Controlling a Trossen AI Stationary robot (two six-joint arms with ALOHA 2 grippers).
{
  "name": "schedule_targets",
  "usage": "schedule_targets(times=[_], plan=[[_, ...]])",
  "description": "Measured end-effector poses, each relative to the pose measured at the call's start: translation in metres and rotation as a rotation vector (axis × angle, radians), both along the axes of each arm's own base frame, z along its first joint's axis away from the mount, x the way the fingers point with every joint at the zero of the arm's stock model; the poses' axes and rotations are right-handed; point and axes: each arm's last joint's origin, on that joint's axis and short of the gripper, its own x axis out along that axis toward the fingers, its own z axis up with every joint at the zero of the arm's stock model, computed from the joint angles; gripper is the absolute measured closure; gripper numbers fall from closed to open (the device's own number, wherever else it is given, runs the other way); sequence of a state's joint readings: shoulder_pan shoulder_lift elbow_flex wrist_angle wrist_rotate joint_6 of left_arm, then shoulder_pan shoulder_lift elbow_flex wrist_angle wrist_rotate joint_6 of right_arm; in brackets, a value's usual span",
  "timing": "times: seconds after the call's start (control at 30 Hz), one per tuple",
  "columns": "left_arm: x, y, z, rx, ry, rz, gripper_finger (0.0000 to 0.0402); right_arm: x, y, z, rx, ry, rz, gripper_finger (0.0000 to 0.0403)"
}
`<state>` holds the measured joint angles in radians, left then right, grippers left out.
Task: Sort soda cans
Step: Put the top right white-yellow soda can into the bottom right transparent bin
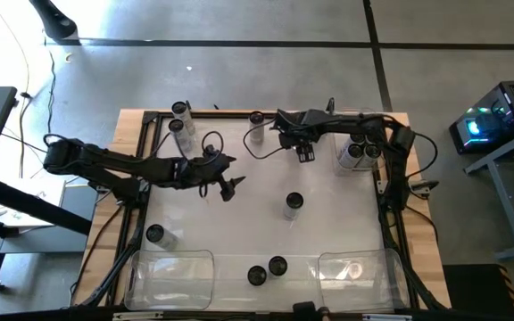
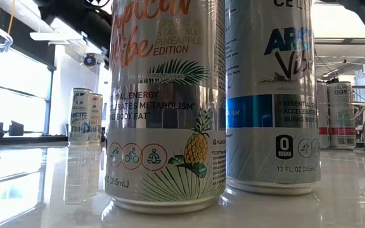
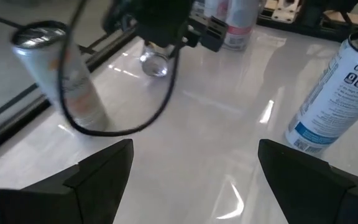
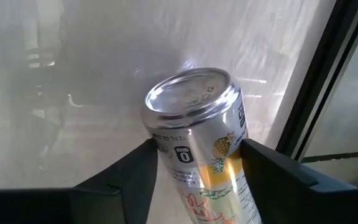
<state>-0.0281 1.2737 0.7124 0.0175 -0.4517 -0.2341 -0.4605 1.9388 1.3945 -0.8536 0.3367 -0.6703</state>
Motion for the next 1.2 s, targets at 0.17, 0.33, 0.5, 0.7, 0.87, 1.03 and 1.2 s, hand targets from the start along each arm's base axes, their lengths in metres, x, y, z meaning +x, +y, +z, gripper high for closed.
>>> schedule_targets(times=[0.17,0.33,0.5,0.7,0.87,1.03,1.2], plan=[[-0.015,-0.006,0.012,0.03,-0.004,0.051,0.006,0.011,0.023,0.0,-0.003,-0.008,0.05,0.0217],[-0.026,-0.01,0.02,0.055,-0.006,0.084,0.006,0.021,0.045,0.001,0.031,-0.036,0.095,0.0224],[-0.029,-0.014,0.021,0.065,-0.011,0.098,0.006,0.034,0.067,0.01,0.11,-0.1,0.148,0.0225],[-0.029,-0.014,0.021,0.067,-0.007,0.096,0.006,0.057,0.09,0.037,0.316,-0.283,0.198,0.0226],[-0.029,-0.014,0.02,0.068,0.001,0.097,0.006,0.066,0.097,0.07,0.354,-0.348,0.2,0.0225],[-0.025,-0.015,0.016,0.062,0.006,0.102,0.006,0.051,0.087,0.087,0.369,-0.247,0.139,0.0225],[-0.012,-0.019,0.004,0.08,0.024,0.087,0.006,0.018,0.067,0.082,0.365,-0.236,0.017,0.0231]])
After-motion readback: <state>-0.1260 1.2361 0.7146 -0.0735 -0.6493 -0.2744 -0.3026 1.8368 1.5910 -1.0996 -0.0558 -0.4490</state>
